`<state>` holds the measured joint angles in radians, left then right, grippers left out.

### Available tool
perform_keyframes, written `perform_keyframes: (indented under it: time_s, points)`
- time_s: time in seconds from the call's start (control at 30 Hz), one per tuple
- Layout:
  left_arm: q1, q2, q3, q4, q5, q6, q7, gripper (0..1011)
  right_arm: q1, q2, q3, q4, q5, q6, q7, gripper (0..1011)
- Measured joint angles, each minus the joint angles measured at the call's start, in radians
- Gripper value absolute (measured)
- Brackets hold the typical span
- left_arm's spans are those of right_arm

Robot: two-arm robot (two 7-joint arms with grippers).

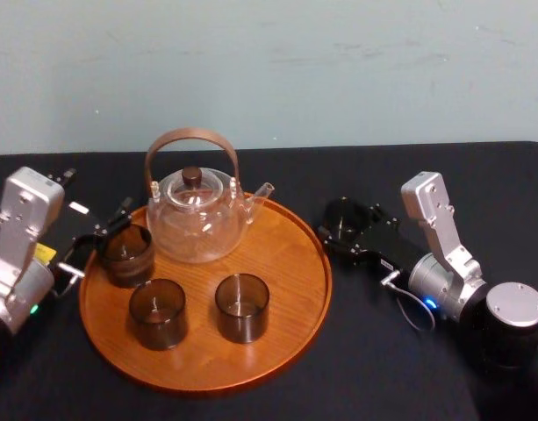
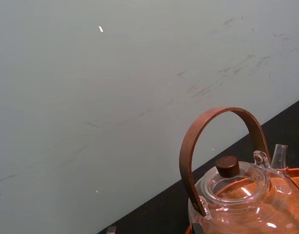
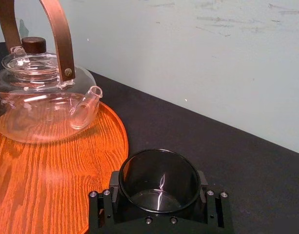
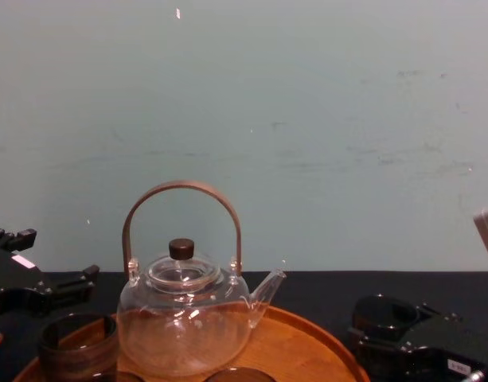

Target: Pick up the glass from the table and place it on the tray.

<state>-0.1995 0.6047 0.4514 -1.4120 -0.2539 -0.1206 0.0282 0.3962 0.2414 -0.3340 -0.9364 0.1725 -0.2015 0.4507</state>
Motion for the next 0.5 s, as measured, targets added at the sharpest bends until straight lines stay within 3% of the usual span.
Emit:
perform_keyframes:
  time_s: [0.5]
  points:
    - [0.000,0.000,0.000,0.000,0.000,0.000,0.000,1002,0.000,0.000,0.000,0.000,0.000,0.000,0.000,911]
